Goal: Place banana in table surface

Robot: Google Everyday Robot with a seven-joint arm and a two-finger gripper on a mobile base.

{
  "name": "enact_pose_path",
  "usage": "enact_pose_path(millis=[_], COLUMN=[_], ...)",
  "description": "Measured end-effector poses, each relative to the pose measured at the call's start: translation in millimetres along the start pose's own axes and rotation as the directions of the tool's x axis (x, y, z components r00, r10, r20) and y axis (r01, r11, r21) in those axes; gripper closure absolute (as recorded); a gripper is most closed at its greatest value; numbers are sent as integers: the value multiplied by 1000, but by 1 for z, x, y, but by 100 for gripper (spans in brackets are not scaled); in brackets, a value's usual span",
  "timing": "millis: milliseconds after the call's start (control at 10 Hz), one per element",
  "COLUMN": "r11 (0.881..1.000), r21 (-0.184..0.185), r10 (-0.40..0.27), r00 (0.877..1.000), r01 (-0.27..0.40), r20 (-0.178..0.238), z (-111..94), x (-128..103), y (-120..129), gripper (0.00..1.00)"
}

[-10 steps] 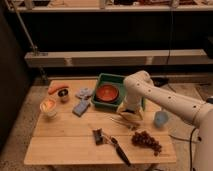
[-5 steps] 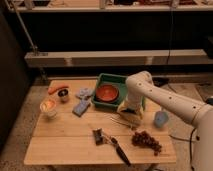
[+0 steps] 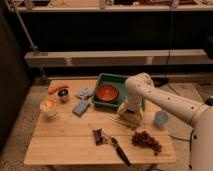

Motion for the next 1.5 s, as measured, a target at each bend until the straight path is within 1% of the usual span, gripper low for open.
enact_pose_path(millis=[500, 1000, 1400, 1500], r11=[1000, 1000, 1000, 1000], r21=[-6, 0, -3, -4], r10=[-13, 4, 14, 16], r00=[1000, 1000, 1000, 1000], r01=[13, -4, -14, -17], r20=[-4, -14, -12, -9], z=[5, 9, 13, 15], x=[-5, -2, -1, 0], y=[2, 3, 4, 5], gripper=[20, 20, 20, 22])
